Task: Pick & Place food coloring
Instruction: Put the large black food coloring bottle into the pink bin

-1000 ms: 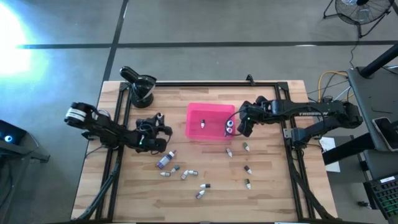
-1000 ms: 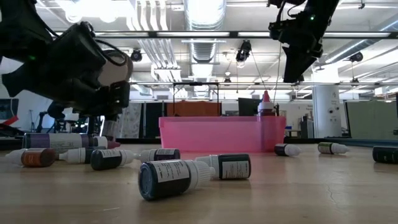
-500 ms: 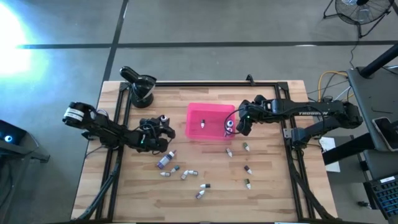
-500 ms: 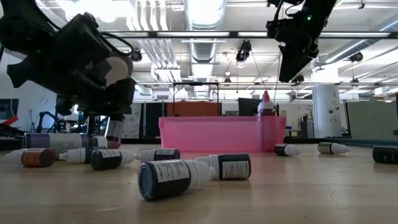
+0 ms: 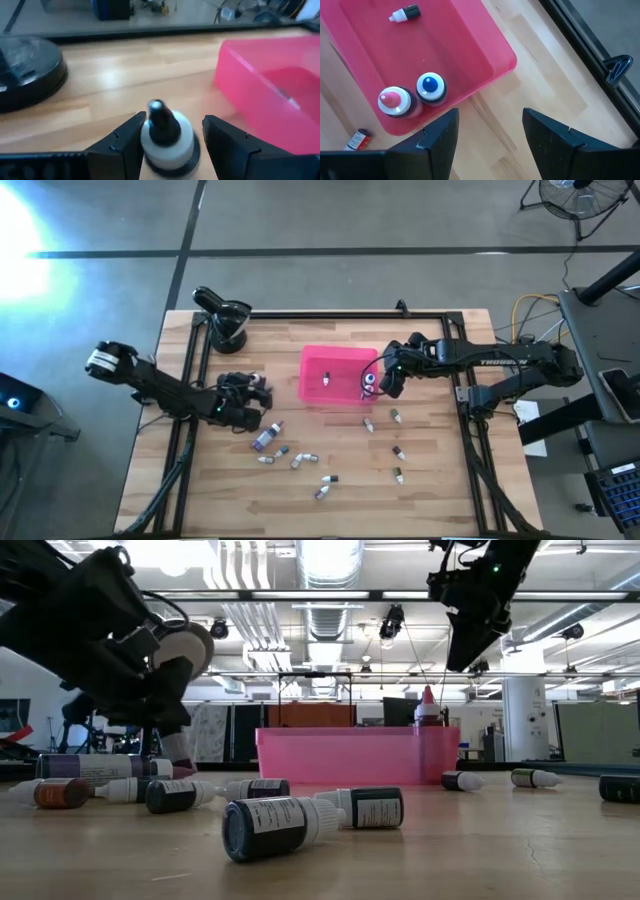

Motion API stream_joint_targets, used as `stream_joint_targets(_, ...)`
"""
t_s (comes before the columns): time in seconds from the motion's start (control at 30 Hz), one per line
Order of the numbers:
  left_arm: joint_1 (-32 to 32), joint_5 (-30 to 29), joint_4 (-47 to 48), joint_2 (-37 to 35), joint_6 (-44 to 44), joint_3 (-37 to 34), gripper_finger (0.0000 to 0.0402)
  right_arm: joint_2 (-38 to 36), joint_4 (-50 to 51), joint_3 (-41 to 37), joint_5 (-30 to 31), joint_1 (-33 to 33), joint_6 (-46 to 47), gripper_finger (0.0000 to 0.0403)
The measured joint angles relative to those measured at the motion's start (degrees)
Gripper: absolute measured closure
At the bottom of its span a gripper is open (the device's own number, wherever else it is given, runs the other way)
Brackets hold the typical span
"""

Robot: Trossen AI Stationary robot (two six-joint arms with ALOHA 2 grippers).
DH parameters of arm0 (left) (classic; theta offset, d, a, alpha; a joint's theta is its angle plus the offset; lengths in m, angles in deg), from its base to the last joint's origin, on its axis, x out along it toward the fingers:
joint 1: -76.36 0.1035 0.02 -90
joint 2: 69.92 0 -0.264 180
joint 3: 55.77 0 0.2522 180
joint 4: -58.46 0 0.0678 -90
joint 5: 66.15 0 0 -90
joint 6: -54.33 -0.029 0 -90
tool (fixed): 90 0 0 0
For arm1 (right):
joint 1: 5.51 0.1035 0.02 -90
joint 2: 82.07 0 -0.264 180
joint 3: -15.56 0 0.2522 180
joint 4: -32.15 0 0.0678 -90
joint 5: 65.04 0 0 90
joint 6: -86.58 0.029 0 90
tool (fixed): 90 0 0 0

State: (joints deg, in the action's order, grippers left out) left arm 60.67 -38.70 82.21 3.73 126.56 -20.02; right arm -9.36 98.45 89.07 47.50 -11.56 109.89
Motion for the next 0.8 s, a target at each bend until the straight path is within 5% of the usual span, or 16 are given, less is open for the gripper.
stream_joint_targets(0.63, 0.98, 0.56, -2.84, 0.22, -3.19, -0.08, 0.023, 0.01, -1.5, -0.07, 0.0, 0.02, 0.26, 0.0189)
stream_joint_targets(0.7, 0.99, 3.05, -2.38, 0.25, -4.66, -0.08, 0.023, 0.01, -1.46, -0.07, -0.02, 0.02, 0.26, 0.0189)
stream_joint_targets(0.8, 0.63, 15.24, -0.72, -0.96, -8.12, -0.06, 0.023, -0.01, -1.26, -0.07, -0.07, 0.02, 0.22, 0.0189)
